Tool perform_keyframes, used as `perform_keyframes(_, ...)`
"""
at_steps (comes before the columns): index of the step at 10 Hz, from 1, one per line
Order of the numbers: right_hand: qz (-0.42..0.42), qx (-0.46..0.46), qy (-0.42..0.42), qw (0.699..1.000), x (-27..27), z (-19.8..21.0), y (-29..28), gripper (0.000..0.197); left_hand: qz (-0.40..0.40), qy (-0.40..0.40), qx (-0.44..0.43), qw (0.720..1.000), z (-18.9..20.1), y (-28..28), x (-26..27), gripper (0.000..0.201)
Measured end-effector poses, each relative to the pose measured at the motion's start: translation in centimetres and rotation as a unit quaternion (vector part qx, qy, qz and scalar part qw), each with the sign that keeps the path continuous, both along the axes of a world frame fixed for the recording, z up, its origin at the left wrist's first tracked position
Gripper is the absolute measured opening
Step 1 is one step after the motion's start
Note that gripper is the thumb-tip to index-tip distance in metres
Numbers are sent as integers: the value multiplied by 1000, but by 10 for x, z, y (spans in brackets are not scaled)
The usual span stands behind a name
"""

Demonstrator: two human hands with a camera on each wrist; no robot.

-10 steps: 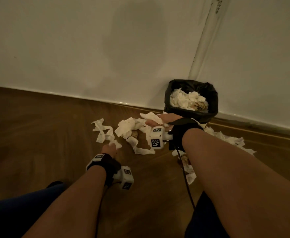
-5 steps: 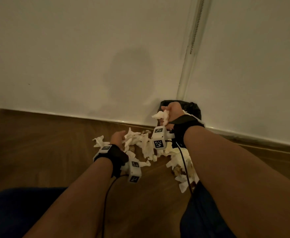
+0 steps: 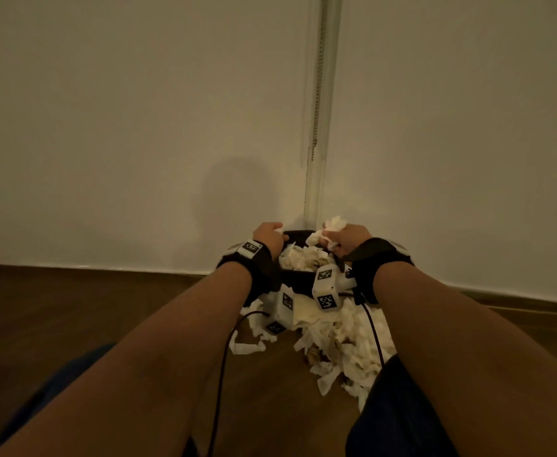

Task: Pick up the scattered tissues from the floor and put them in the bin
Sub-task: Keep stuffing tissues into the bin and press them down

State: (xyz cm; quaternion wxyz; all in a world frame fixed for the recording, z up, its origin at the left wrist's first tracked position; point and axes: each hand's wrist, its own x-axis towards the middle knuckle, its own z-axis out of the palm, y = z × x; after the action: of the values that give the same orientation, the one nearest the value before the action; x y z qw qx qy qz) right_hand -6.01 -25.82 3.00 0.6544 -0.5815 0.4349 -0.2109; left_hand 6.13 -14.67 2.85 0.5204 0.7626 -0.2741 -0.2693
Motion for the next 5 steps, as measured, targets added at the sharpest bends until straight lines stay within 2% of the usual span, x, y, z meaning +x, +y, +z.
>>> perform_keyframes(1, -130, 179, -200, 954, -9, -11, -13, 47, -9, 12, -10, 1000, 9, -8, -2, 40)
perform_keyframes(2, -103, 124, -152, 975, -19, -16, -20, 49, -27, 70, -51, 996, 8, -19, -1, 39)
perform_keyframes(3, -96, 73, -137, 983, -22, -23, -27, 50, -46, 113, -90, 988, 5, -27, 1, 40)
perform_keyframes(4, -90, 23, -101, 991, -19, -35, -29, 41, -26, 85, -78, 993, -4, -39, 8, 33)
perform_keyframes(5, -122, 46, -101, 986, -14, -48, -41, 37, -21, -9, -36, 999, -22, -48, 19, 23)
